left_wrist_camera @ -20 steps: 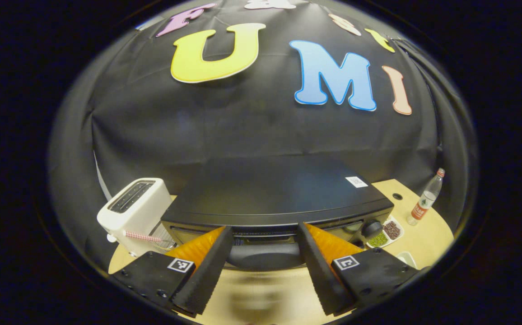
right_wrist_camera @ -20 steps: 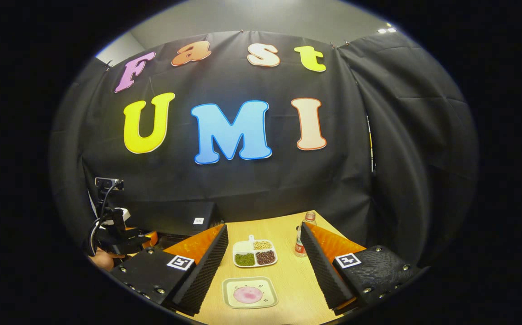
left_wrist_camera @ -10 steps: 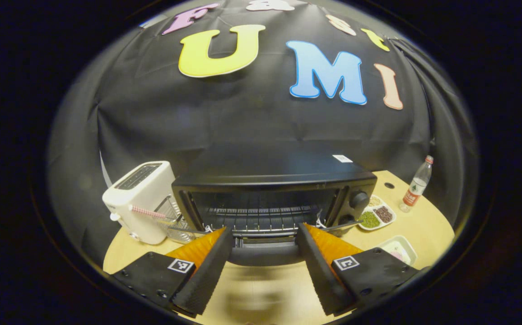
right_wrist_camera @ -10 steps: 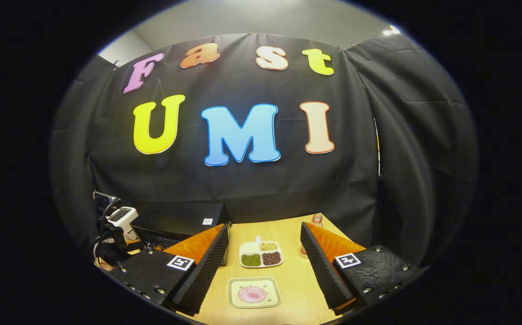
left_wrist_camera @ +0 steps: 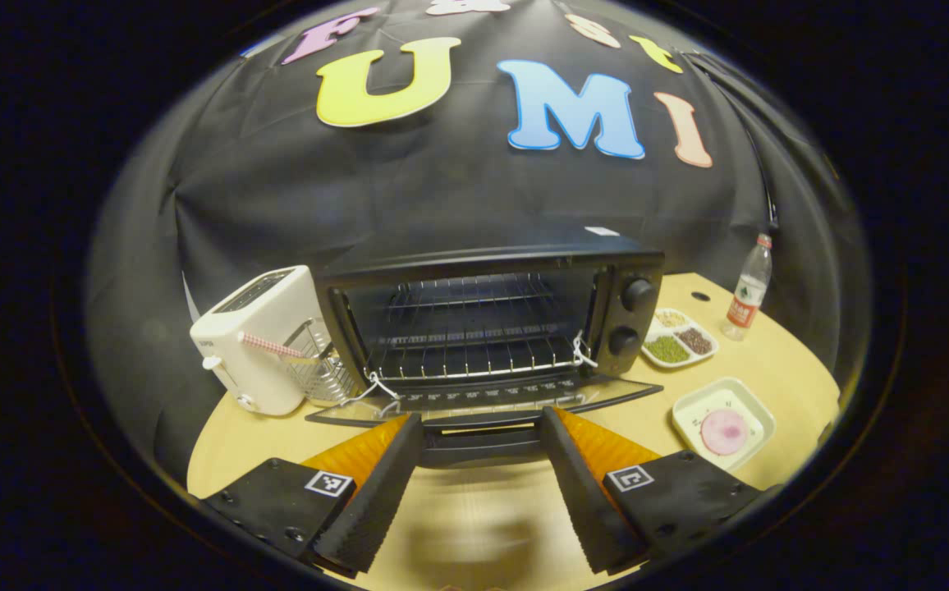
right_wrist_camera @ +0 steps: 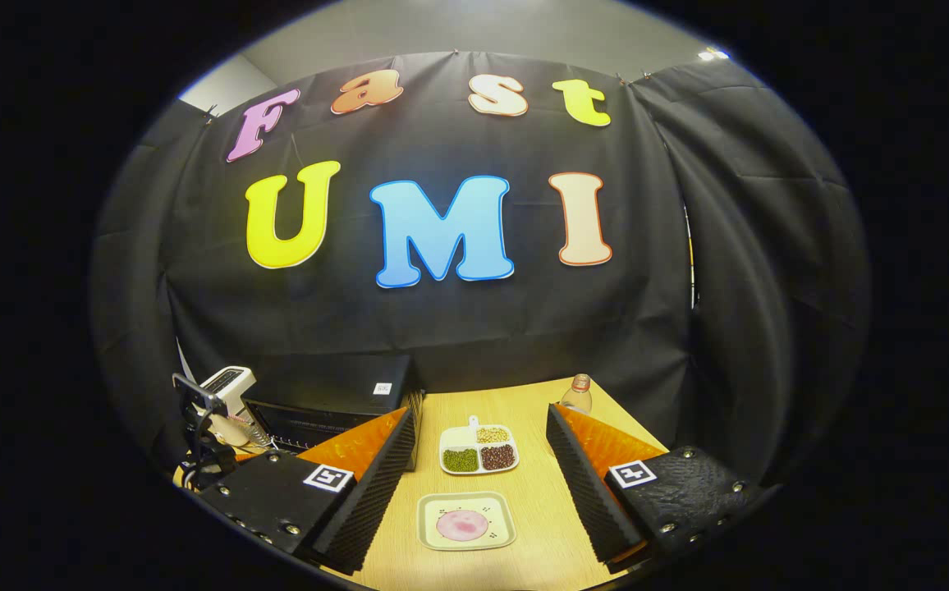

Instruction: Open the electric oven with the left hand, put the food in, and close the electric oven.

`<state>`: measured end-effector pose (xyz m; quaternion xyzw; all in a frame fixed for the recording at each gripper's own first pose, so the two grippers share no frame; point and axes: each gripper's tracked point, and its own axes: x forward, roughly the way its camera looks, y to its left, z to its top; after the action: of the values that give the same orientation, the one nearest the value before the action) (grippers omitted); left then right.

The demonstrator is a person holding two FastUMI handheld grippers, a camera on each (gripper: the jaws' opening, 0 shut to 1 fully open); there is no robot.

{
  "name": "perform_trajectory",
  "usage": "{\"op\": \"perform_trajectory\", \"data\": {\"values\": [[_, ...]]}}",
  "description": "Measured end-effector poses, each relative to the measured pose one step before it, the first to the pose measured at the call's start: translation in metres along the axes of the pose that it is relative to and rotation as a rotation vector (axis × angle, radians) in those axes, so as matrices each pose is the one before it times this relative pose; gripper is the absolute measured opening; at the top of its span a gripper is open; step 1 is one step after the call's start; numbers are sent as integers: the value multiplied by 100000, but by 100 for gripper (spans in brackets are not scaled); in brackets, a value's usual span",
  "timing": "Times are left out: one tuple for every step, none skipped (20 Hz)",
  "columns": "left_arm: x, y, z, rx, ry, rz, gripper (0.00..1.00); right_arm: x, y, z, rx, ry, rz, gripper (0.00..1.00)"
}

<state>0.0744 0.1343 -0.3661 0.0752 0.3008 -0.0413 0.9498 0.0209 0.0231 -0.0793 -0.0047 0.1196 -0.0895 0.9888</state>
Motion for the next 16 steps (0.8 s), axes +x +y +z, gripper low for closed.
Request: {"op": "perform_trajectory", "data": {"values": [[11, -95, -991, -637, 1649, -651, 100, 63, 78, -241, 153, 754, 453, 98], [-17, -63, -995, 74, 1855, -111, 96, 22, 73, -117, 136, 424, 249, 98], [-146, 276, -561, 440, 1127, 867, 92, 1, -78, -233, 43, 501, -7, 98], [-443, 260, 214, 42, -1417, 395, 100, -14, -19, -252, 225, 967, 325, 98], [-542, -161, 884, -369, -2589, -440, 92, 156, -130, -490, 397, 1372, 223, 98], [-965, -55, 1414, 41, -3646, -225, 96, 221, -231, -351, 364, 1817, 189, 98], [-819, 24, 1602, 328, -3701, 68, 97, 520, -181, -724, 306, 3149, 921, 98], [-1045, -108, 1656, -370, -4596, -179, 96, 664, -10, -912, 5, 4737, 1912, 98], [-962, -304, 1883, -494, -4534, -580, 96, 820, -4, -1085, 525, 5414, 2699, 98], [-783, -333, 1956, -50, -4462, -286, 100, 889, -151, -1068, 1248, 5982, 2784, 98], [-793, -263, 1803, 230, -3421, -392, 100, 1083, -429, -1229, 1700, 6206, 2288, 98], [-881, -239, 2111, -543, -4338, -225, 100, 1080, -391, -914, 2443, 5891, 1984, 98], [-648, -174, 1811, -1019, -3500, -364, 100, 901, -428, -1147, 2132, 6218, 1675, 98], [-667, -295, 1726, -1445, -3338, -867, 98, 946, -444, -730, 1933, 5896, 1460, 98], [-522, -478, 1305, -1244, -1697, -1904, 96, 939, -544, -899, 1814, 5265, 632, 98], [-506, -314, 866, -302, -1184, -1058, 97, 986, -544, -767, 1382, 5482, 961, 99]]}}
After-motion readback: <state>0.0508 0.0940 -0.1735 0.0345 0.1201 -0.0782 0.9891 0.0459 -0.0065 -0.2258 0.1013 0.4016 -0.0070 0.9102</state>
